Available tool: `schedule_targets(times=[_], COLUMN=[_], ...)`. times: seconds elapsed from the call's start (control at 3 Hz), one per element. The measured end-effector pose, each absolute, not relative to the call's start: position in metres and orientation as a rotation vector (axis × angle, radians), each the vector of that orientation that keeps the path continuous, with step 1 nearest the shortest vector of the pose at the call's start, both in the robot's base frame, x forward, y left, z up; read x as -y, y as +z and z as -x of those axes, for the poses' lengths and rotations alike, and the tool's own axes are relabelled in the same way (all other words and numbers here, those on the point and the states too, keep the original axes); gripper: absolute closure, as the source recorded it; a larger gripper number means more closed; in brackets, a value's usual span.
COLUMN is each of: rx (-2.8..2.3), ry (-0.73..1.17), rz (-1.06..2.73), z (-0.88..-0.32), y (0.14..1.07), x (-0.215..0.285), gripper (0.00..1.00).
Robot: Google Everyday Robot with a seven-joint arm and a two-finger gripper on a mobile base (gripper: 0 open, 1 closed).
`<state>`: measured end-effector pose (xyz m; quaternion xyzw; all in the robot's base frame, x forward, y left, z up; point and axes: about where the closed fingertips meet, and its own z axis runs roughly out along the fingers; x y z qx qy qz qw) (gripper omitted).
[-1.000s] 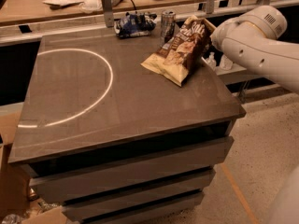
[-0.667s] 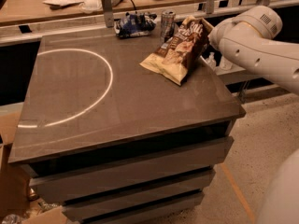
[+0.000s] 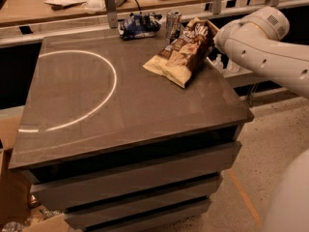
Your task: Move brown chip bag near redbull can
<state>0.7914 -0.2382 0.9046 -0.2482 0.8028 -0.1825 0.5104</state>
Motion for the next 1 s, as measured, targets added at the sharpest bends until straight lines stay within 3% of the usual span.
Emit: schedule_targets(times=[0.67,1.0], rx=[-1.931,-1.933], ry=[-0.413,-0.402], rz=[0.606,0.634], z=[-0.7877,-0.7813], y=[0.9076,0.9095], x=[0.2314,0.2273], gripper=[0.14,0.0])
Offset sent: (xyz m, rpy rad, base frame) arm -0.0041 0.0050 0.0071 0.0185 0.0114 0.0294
